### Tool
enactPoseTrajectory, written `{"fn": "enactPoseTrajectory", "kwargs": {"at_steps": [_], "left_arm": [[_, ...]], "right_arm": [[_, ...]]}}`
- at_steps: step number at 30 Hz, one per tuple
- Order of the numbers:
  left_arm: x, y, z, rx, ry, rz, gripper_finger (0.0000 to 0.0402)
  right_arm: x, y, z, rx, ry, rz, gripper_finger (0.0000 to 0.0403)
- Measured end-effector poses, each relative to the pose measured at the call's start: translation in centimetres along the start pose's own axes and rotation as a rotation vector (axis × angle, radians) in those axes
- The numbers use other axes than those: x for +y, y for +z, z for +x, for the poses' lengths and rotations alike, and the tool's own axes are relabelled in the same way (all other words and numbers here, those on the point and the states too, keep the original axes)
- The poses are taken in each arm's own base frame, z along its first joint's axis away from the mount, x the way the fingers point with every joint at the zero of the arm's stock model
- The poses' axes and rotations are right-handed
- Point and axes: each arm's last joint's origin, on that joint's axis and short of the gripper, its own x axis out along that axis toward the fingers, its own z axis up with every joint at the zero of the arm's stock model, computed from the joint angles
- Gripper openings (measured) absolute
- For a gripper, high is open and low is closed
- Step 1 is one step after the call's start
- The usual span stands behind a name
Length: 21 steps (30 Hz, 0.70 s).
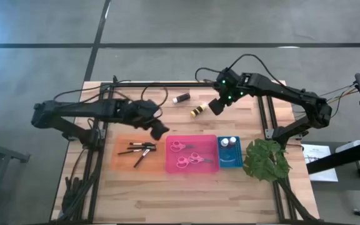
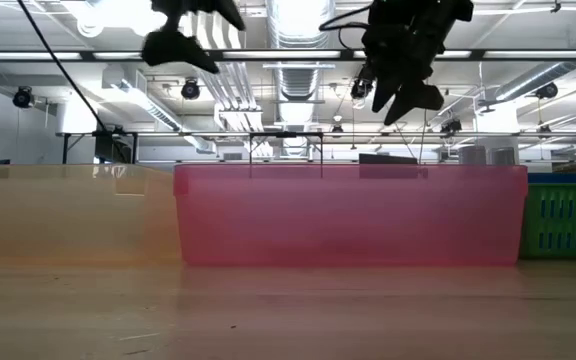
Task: Pick & Place Paint Supplies
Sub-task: Put the yellow paint bottle into the blue bin
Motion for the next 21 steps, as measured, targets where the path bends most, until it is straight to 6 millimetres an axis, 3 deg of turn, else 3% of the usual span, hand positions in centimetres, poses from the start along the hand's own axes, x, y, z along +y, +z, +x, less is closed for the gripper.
{"fn": "enactPoseTrajectory", "kwargs": {"at_steps": [9,13,17,21], "left_arm": [[1.8,5.0,8.3,0.052,0.147,0.051,0.0342],[1.8,7.3,12.0,0.054,0.158,0.245,0.0319],[1.8,7.7,15.5,0.054,0.146,0.511,0.0286],[3.5,6.7,18.7,0.102,0.183,0.570,0.0271]], "right_arm": [[-1.6,0.2,-2.4,-0.052,0.047,0.081,0.0183],[-1.4,-0.4,-4.4,-0.109,0.077,0.056,0.0183],[-1.2,-1.2,-6.5,-0.169,0.103,0.047,0.0183],[-1.0,-1.9,-8.1,-0.220,0.117,0.044,0.0183]]}}
